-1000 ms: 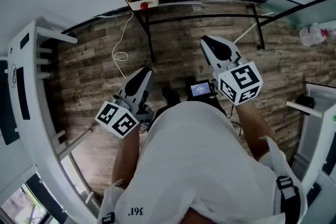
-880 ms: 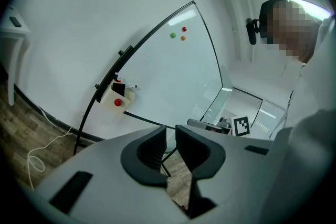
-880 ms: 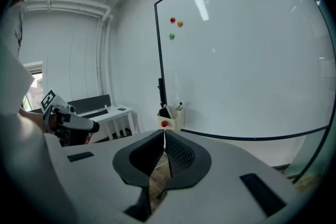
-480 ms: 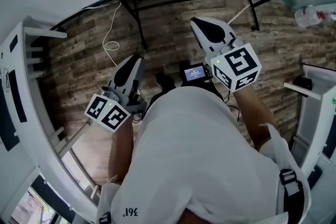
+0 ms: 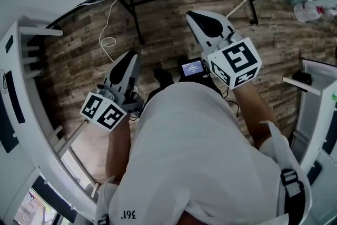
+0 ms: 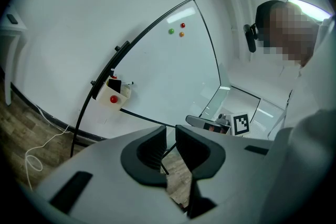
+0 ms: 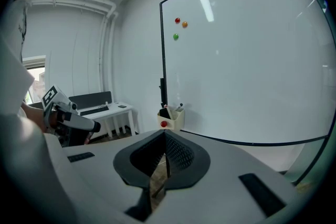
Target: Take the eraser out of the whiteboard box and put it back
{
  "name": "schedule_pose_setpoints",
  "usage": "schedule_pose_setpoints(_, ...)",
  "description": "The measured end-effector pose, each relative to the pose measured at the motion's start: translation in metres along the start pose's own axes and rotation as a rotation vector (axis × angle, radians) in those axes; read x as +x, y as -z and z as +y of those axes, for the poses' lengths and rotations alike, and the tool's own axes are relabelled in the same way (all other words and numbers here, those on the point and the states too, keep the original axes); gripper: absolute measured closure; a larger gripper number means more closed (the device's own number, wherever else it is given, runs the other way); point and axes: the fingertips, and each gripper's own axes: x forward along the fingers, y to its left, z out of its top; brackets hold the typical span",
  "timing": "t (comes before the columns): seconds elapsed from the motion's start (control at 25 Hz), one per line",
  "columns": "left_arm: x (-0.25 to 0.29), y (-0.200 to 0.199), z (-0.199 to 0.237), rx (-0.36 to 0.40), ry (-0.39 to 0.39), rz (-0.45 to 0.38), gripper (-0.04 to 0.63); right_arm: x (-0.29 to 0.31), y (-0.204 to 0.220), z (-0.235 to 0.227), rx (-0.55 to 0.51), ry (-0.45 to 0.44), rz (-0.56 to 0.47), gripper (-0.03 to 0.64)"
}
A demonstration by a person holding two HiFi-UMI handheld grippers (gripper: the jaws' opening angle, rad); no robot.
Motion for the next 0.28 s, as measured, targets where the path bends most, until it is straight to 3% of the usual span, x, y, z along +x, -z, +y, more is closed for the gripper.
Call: schedule_pose_setpoints(0.28, -0.0021, -0.0001, 0.0057, 0.006, -0.012, -0.001, 0.535, 0.0065, 0.0003, 0.0024, -0.005, -0.009, -0.01, 0.594)
